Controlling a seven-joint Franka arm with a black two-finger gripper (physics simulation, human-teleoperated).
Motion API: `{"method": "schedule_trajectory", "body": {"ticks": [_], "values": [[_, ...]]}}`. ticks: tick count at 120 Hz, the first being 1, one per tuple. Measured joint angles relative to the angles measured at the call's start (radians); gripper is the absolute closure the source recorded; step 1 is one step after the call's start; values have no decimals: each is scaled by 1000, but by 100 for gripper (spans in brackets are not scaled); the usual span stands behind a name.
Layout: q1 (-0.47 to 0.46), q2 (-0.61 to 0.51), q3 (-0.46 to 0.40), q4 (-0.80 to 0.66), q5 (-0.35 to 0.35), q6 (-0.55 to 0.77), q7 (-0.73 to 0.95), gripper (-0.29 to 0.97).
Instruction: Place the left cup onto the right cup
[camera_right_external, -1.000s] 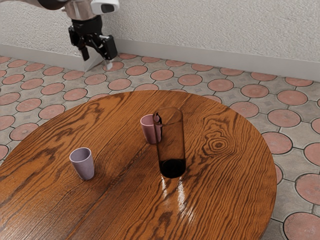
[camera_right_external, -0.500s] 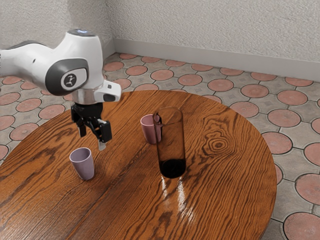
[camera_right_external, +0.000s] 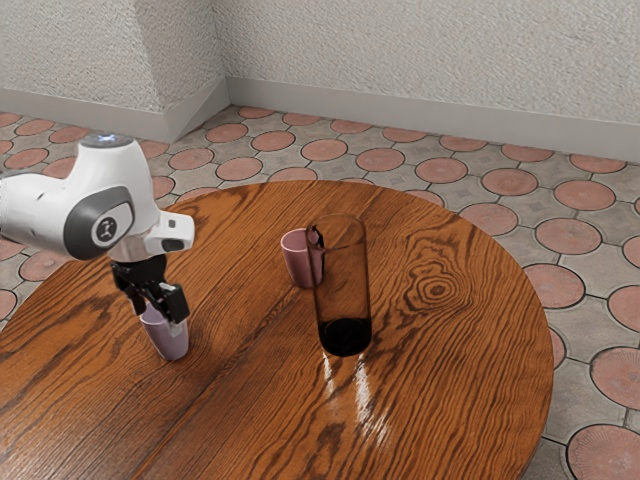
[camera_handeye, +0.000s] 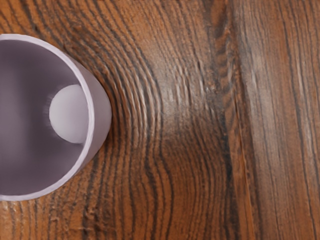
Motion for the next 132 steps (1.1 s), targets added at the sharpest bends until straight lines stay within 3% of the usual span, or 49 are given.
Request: {"method": "schedule_trajectory", "body": {"ticks": [37,96,118,132], "values": [[23,208,14,140,7,75,55,0],[33,299,43,136,-1,140,103,1],[35,308,50,137,-9,169,108,25],[33,306,56,136,-15,175,112,56]]}}
